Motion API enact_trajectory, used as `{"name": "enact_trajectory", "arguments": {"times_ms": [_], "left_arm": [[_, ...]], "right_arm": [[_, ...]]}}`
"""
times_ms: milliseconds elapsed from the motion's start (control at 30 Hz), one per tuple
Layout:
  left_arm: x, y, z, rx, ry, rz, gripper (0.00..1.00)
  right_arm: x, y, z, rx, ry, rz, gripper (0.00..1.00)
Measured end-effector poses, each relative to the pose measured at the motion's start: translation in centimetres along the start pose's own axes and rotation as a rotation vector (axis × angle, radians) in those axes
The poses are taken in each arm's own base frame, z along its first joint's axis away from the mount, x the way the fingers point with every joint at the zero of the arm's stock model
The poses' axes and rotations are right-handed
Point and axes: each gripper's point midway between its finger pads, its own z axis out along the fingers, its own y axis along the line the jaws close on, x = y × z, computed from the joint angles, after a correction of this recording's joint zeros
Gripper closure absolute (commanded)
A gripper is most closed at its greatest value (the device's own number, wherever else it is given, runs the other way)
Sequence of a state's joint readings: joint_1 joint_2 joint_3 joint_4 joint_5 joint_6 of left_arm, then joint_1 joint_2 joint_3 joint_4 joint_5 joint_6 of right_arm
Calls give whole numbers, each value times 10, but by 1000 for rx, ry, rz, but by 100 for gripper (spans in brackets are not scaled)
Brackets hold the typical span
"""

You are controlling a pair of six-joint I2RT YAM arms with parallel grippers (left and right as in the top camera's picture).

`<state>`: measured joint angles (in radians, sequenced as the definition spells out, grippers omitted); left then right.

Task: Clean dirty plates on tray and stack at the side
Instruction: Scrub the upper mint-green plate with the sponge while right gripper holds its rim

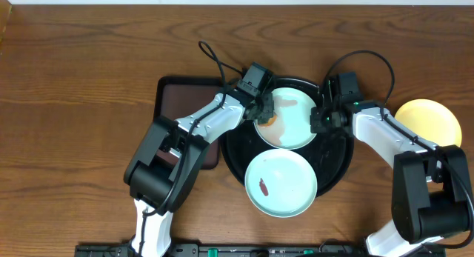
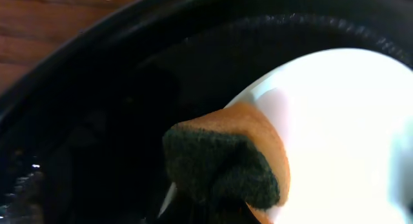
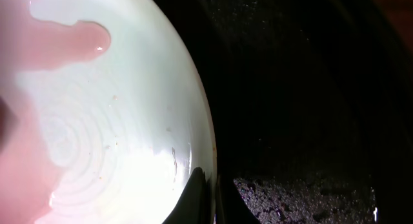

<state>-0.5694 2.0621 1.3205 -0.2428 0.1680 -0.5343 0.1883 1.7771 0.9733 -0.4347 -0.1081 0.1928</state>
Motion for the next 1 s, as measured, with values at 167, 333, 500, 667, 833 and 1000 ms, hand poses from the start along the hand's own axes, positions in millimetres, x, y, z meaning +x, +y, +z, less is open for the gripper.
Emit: {"name": "enact_trajectory", "arguments": {"times_ms": [167, 333, 500, 667, 833, 1000], "left_arm": [[8, -34, 5, 88, -10, -23, 93], [48, -75, 7, 131, 51, 17, 93], [64, -70, 7, 98, 114, -34, 92], [62, -44, -1, 24, 158, -102, 93], [35, 3, -10, -115, 108, -104, 93], [12, 23, -20, -205, 73, -23, 93]], "right_arm": [[0, 0, 0, 1, 2, 0, 99], [0, 0, 0, 1, 2, 0, 99], [0, 0, 0, 2, 2, 0, 99], [0, 0, 0, 2, 2, 0, 99], [0, 0, 0, 2, 2, 0, 99], [1, 7, 0, -24, 4, -9, 99]]}}
